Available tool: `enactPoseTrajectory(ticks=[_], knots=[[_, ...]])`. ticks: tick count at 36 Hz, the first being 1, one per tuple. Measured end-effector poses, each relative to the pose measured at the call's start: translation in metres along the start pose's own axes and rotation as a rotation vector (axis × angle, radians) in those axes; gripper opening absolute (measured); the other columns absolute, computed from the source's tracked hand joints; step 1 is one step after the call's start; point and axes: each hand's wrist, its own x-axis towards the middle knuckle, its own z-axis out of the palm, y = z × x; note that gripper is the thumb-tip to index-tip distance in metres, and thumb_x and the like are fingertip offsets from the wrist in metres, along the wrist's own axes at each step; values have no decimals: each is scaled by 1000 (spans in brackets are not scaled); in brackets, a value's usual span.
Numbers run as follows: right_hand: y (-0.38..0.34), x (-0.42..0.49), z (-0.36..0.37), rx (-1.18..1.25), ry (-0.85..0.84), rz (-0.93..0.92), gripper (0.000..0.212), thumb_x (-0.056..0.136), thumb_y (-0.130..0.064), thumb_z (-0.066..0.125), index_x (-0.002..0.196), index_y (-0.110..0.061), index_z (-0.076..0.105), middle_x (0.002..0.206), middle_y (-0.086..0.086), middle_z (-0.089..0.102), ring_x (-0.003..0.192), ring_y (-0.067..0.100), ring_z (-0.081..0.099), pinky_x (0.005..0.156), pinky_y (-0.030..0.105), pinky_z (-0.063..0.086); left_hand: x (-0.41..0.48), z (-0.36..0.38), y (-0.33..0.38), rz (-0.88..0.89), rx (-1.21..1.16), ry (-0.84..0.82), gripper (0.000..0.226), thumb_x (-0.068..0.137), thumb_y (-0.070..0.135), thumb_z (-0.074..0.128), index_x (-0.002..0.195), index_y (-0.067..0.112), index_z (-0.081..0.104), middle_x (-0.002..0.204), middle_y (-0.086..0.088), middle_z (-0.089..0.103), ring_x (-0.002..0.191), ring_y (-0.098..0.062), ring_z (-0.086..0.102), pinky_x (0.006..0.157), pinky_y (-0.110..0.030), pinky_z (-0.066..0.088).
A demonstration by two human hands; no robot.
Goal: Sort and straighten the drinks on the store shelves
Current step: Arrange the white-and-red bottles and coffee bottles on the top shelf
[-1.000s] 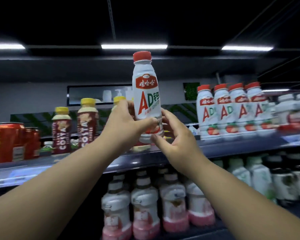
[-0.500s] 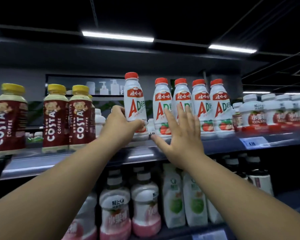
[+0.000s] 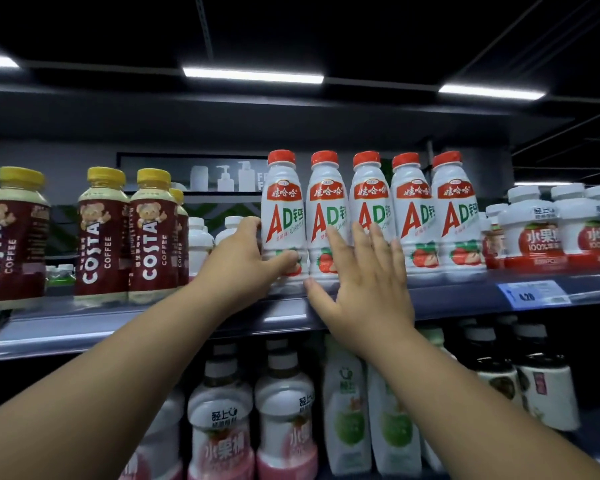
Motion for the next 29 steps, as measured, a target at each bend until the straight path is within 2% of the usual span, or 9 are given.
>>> enactPoseTrajectory(ticks=[4,9,12,14,17,19,22,25,29], knots=[[-1,0,2,-6,4,-5,80,94,-67,29,159,-35,-4,170,3,-5,155,26,-15,123,51,-11,0,-1,0,9,-12,-10,49,79,49,77,115,34,47,102,12,71,88,-6,72,84,-42,59],[0,-1,1,13,14,5,80,94,-67,32,159,-36,-2,170,2,-2,155,24,-13,124,49,-11,-5,-2,-1,9,5,9,65,60,73,65,113,43,45,106,16,71,94,-6,71,87,-45,58],[0,-2,-1,31,12,7,80,94,-67,34,159,-36,0,170,1,1,155,23,-11,125,48,-9,-15,-4,4,53,78,22,56,75,59,72,120,39,45,116,16,66,104,-7,65,93,-46,55],[0,-2,-3,34,4,16,79,94,-67,36,159,-36,3,170,2,3,155,24,-8,125,49,-7,-23,-10,5,109,117,46,57,83,47,74,131,34,44,125,13,61,110,-6,59,97,-40,52],[-8,-4,-5,63,41,34,79,89,-65,36,158,-33,17,168,5,13,155,28,1,125,52,-3,-39,-31,-1,172,212,92,67,87,47,70,143,27,39,138,5,51,120,-11,52,100,-39,49],[-22,-8,-1,132,120,10,77,83,-60,39,153,-26,36,162,9,30,152,32,16,124,56,6,-50,-49,-10,199,290,122,62,87,47,68,141,29,41,136,5,50,119,-14,53,98,-43,50],[-57,-16,12,242,245,-141,66,80,-51,47,135,-16,57,143,14,53,138,38,39,116,60,26,-64,-79,-25,212,349,189,47,88,38,67,131,28,50,121,7,55,106,-13,54,92,-41,51],[-105,-19,19,362,287,-286,58,80,-43,53,129,-12,61,134,13,57,128,37,49,109,56,37,-75,-113,-40,209,409,263,37,88,33,66,122,25,56,109,7,57,98,-12,53,87,-36,48],[-167,-17,22,492,280,-397,58,83,-40,55,130,-7,60,133,13,57,124,34,51,106,51,41,-83,-156,-75,109,426,313,33,86,32,68,117,24,58,106,7,59,98,-15,56,86,-35,48]])
